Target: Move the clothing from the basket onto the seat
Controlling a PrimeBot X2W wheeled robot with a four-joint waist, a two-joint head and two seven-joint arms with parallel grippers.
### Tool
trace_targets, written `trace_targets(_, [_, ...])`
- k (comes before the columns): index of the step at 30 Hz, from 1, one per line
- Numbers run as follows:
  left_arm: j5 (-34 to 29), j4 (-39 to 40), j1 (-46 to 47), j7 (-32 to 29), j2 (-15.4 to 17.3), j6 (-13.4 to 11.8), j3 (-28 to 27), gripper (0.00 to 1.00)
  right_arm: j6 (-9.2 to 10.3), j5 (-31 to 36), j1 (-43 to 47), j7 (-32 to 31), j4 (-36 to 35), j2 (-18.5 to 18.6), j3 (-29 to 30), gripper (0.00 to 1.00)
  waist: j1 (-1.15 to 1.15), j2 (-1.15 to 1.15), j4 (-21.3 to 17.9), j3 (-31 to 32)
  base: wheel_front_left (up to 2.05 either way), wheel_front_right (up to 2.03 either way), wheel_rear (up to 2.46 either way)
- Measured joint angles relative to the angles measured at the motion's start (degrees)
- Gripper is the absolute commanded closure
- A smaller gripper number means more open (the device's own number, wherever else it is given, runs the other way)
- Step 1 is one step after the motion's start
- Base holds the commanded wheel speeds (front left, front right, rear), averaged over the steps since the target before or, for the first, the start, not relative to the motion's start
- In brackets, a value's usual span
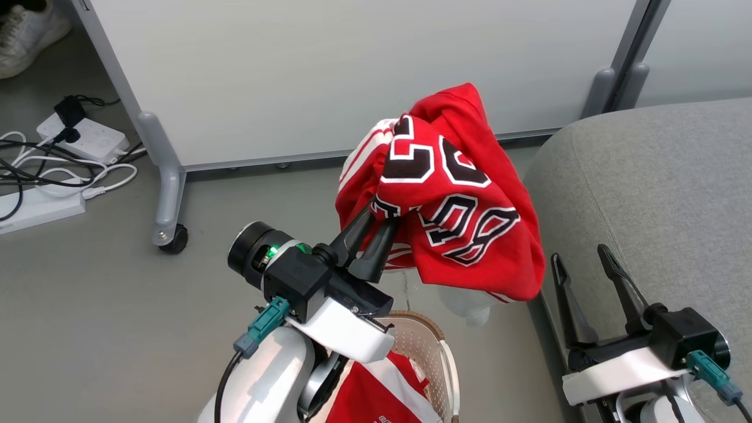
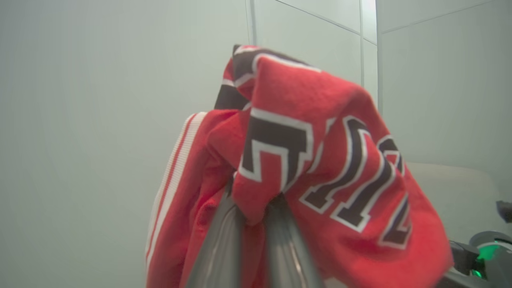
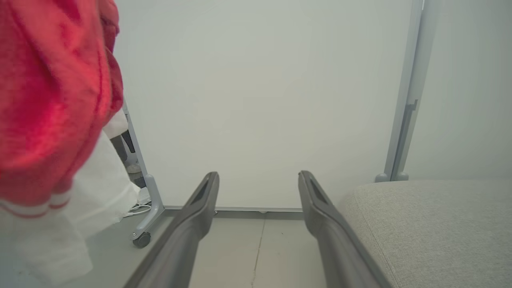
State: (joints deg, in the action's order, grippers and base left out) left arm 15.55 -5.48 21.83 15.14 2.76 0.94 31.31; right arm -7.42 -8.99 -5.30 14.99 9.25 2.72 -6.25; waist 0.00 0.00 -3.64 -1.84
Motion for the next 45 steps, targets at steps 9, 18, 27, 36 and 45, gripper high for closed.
trace_targets(9, [-0.8,-2.4,1.0,0.0,0.0,-0.3,-2.2,1.00,0.00,-1.3,0.1,0.0,-1.2,0.1,-1.5,0.00,0.00,0.00,-1.7,-0.7,0.00,0.00,0.00])
trace_targets(18, [-1.4,-3.9,1.8,0.0,0.0,0.1,-4.8,1.00,-0.01,-10.2,0.6,0.0,-8.8,8.3,-13.4,0.00,0.00,0.00,-2.4,-1.4,0.00,0.00,0.00])
trace_targets(27, [-2.1,-5.0,1.8,0.0,0.0,1.1,-5.4,1.00,-0.03,-12.4,0.9,0.0,-20.1,16.7,-23.1,0.00,0.00,0.00,-1.6,-1.3,0.00,0.00,0.00])
trace_targets(36, [-3.0,-5.4,1.3,0.0,0.0,2.7,-2.3,1.00,-0.02,-10.5,-0.1,0.0,-20.0,16.5,-21.6,0.00,0.00,0.00,-0.8,-0.7,0.00,0.00,0.00])
trace_targets(45, [-3.5,-5.8,0.8,0.0,0.0,4.6,3.1,1.00,-0.04,-4.9,0.0,0.0,-18.6,15.3,-18.5,0.00,0.00,0.00,0.2,-0.4,0.00,0.00,0.00])
